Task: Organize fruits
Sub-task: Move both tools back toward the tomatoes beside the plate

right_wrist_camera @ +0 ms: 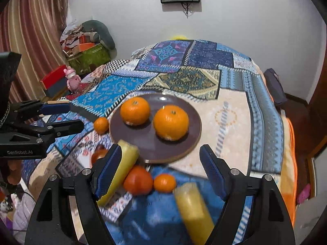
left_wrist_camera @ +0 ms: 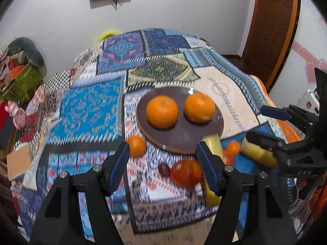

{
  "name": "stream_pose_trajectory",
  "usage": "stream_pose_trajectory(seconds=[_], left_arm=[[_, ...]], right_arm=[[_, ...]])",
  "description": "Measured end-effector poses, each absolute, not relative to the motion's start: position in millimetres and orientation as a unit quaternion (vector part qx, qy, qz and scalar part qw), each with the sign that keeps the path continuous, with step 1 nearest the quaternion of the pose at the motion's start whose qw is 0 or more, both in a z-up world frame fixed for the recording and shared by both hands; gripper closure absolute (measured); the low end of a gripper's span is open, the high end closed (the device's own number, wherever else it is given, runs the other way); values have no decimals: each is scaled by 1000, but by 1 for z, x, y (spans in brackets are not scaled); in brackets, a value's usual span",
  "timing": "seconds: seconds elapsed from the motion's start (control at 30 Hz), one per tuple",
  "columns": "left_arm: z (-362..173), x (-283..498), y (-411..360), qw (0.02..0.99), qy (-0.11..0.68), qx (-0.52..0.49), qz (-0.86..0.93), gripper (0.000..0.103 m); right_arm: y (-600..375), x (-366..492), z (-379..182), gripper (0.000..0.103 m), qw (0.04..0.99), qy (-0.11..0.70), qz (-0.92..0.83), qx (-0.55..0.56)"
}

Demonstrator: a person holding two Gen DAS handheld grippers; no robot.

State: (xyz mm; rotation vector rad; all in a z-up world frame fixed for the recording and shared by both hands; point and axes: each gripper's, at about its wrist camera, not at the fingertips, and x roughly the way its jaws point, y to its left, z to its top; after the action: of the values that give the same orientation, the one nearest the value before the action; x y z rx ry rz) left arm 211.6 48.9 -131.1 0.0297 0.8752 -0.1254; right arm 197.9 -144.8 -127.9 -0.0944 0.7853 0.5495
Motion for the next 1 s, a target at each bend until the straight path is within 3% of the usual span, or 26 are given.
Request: stream_pose_trajectory(seconds=[0.17,0.57,1.0], left_arm=[[-153,197,50,901,431,20,-36,36],[-199,193,47,874,482,-24,-47,36],[-205,207,33,871,485,-35,-70,36]], right_arm=[[-149,187,-149,27,875,398,273,-27],[-136,176,-176,58,847,433,305,-26],[-129,186,-196,59,836,456,305,-11]])
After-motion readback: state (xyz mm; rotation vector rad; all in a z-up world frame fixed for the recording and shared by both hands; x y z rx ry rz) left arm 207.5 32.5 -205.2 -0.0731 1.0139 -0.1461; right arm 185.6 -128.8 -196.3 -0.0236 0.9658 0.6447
